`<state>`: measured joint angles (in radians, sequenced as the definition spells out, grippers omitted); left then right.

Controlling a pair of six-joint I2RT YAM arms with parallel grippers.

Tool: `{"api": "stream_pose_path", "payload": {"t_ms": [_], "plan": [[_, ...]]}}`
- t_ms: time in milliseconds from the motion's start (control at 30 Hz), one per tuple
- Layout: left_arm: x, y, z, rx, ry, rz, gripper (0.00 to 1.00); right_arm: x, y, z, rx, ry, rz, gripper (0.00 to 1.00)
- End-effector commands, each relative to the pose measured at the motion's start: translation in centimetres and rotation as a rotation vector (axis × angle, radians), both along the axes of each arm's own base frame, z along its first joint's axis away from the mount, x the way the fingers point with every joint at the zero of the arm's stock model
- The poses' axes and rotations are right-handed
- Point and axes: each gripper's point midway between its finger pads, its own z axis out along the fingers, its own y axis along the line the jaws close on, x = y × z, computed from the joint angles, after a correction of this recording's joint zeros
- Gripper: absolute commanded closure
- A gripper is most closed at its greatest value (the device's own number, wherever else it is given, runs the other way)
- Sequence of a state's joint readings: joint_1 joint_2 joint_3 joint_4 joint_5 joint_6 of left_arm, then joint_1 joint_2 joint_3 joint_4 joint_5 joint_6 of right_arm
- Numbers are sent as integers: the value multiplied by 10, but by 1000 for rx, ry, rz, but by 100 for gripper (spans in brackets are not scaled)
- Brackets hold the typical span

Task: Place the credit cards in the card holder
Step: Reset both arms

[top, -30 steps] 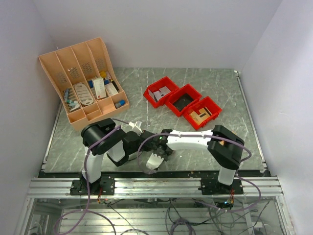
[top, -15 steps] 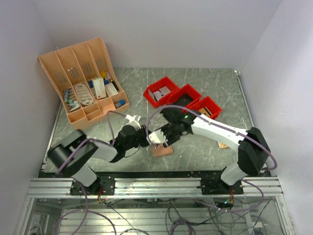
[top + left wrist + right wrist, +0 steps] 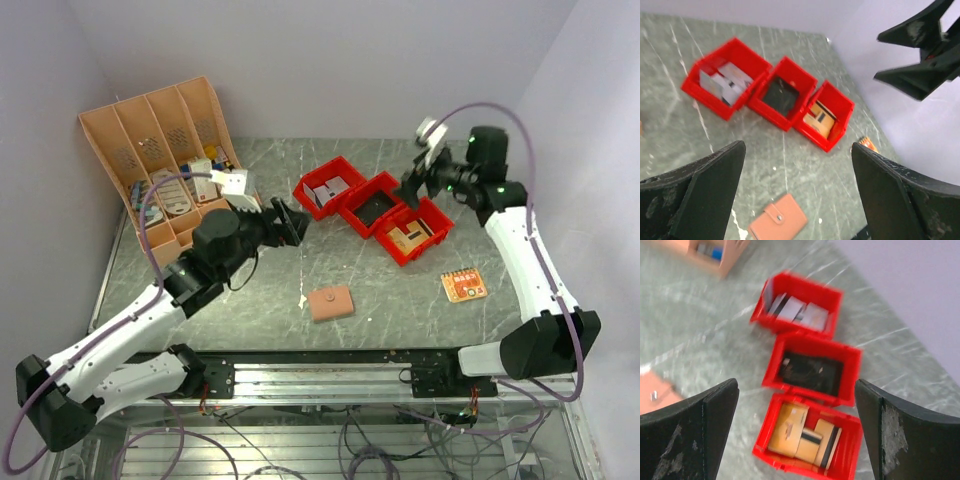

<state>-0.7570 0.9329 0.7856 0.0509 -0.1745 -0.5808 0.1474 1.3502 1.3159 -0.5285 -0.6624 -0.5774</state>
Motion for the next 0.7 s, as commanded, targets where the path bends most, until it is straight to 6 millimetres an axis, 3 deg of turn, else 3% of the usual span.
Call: {"api": "stream_pose_path", "payload": {"t_ms": [0, 100, 200, 300, 400, 667], "plan": [[6, 27, 38, 189, -32, 64, 2, 33, -25, 82, 318, 56, -240, 0], [5, 29, 77, 216, -57, 52, 2, 39, -42, 116, 405, 64, -311, 0], [1, 30, 110, 213, -97, 36, 2, 25, -43, 153, 427, -23, -262, 0], [-2, 31, 135, 198, -130, 27, 2, 19, -43, 176, 465, -33, -275, 0], [-6, 31, 152, 178, -154, 16, 2, 26, -60, 188, 555, -11, -444, 0], [-11, 30, 159, 146, -162, 1, 2, 17, -66, 196, 548, -27, -475, 0]]}}
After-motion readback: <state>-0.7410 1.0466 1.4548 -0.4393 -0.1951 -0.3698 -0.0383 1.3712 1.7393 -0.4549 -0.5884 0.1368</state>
